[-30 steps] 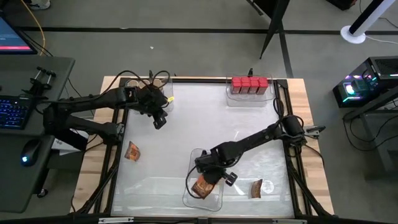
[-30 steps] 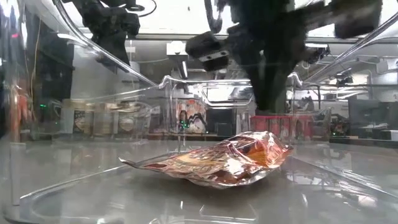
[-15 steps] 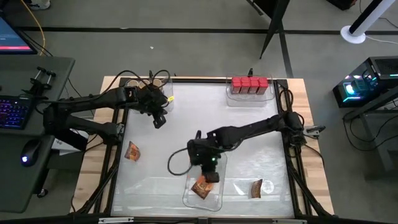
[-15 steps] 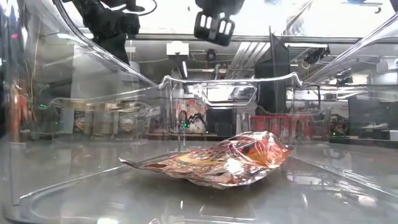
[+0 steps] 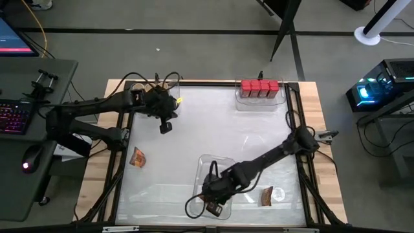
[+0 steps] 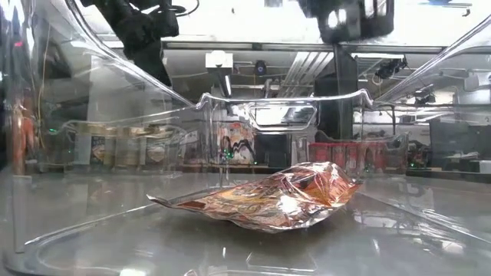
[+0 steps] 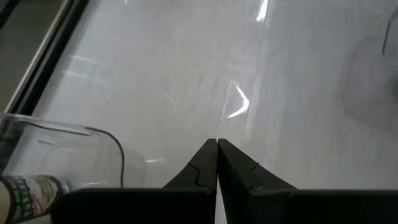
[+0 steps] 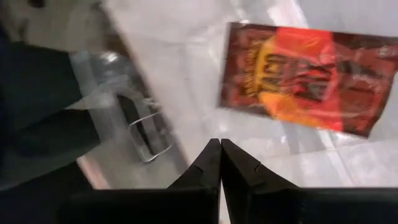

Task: Sort spices by type
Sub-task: Put the top orange seasoning pack into the bottom transparent bin

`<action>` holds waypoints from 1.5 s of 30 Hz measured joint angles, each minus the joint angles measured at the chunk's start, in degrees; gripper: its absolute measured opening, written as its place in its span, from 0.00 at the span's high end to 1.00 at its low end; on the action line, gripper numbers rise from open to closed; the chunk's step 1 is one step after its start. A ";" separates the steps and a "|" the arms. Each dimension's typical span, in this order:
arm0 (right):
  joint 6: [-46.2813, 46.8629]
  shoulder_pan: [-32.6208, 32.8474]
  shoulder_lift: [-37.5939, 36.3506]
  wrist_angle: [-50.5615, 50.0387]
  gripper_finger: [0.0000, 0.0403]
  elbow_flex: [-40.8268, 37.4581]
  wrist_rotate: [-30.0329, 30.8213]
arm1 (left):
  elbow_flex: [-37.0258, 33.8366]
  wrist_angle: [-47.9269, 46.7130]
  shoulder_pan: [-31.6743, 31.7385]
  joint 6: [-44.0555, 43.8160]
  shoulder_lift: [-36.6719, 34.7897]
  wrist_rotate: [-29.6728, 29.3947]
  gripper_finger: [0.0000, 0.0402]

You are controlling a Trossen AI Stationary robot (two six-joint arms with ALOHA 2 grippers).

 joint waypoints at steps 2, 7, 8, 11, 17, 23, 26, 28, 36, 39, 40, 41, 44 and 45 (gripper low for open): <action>0.68 0.00 1.74 -0.03 1.00 0.00 0.36 | 0.00 0.45 0.00 -0.96 0.06 -0.02 1.00; 0.92 -1.29 5.08 -0.20 1.00 -0.02 0.77 | 0.00 0.41 0.00 -1.69 0.17 0.00 1.00; 0.60 -1.62 5.44 -0.68 1.00 -0.02 1.65 | 0.00 0.29 0.00 -2.01 0.17 0.00 1.00; 0.86 -2.48 5.62 -3.21 1.00 -0.02 3.81 | 0.00 0.10 0.00 -2.25 0.17 0.00 1.00; -1.90 -3.51 6.53 -7.06 1.00 -0.02 4.29 | 0.00 0.10 0.00 -3.73 0.17 0.00 1.00; -4.53 -3.47 8.73 -7.01 1.00 -0.02 4.99 | 0.00 0.03 0.00 -3.75 0.17 -0.59 1.00; -4.67 -3.56 9.50 -7.04 1.00 0.07 5.45 | 0.00 0.17 0.00 -3.75 0.17 -0.70 1.00; -5.85 -3.61 10.12 -7.02 1.00 0.20 6.01 | 0.00 0.39 0.00 -3.75 0.17 -0.77 1.00; -20.33 -4.13 10.11 -8.36 1.00 0.09 18.10 | 0.00 0.43 0.00 -3.75 0.17 -0.88 1.00; -26.66 -5.01 10.11 -8.30 1.00 0.04 18.89 | 0.00 0.43 0.00 -3.74 0.17 -0.90 1.00; -29.51 -5.24 10.11 -8.22 1.00 0.04 18.40 | 0.00 0.43 0.00 -3.75 0.17 -0.87 1.00; -32.57 -5.43 10.11 -7.98 1.00 0.04 17.94 | 0.00 0.43 0.00 -3.75 0.17 -0.90 1.00; -42.68 -5.68 10.11 -6.62 1.00 -0.02 17.99 | 0.00 0.43 0.00 -3.73 0.17 -0.89 1.00; -46.06 -5.81 10.11 -5.82 1.00 -0.02 18.07 | 0.00 0.43 0.00 -3.73 0.17 -0.90 1.00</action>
